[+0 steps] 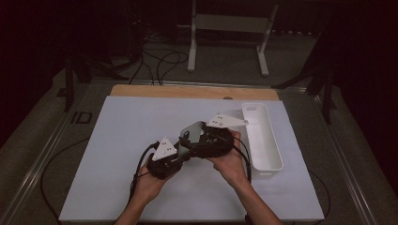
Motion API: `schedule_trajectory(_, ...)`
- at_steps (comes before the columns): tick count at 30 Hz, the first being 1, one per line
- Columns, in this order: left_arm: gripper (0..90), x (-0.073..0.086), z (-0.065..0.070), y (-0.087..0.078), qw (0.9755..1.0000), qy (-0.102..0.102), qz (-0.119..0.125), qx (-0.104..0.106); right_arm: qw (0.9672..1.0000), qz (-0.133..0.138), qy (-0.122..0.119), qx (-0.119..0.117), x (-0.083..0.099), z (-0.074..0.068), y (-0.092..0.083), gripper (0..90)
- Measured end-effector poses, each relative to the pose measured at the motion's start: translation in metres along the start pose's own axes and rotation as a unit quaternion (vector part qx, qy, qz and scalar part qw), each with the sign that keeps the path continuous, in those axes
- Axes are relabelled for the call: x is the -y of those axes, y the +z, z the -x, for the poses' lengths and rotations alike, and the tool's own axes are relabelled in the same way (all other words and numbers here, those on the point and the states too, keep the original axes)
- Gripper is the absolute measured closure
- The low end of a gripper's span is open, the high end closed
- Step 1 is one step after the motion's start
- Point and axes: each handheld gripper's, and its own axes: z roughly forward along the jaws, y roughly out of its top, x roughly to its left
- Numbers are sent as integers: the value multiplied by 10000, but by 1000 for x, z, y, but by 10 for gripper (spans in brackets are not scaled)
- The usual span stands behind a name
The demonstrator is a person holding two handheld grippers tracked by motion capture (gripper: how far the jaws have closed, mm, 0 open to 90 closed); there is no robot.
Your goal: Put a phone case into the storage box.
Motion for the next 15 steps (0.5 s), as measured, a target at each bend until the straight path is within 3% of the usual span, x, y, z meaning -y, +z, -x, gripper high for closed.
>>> schedule_trajectory(15,839,2,6,6,9999,74,-115,-79,9995,-17,-265,165,2,-8,8,165)
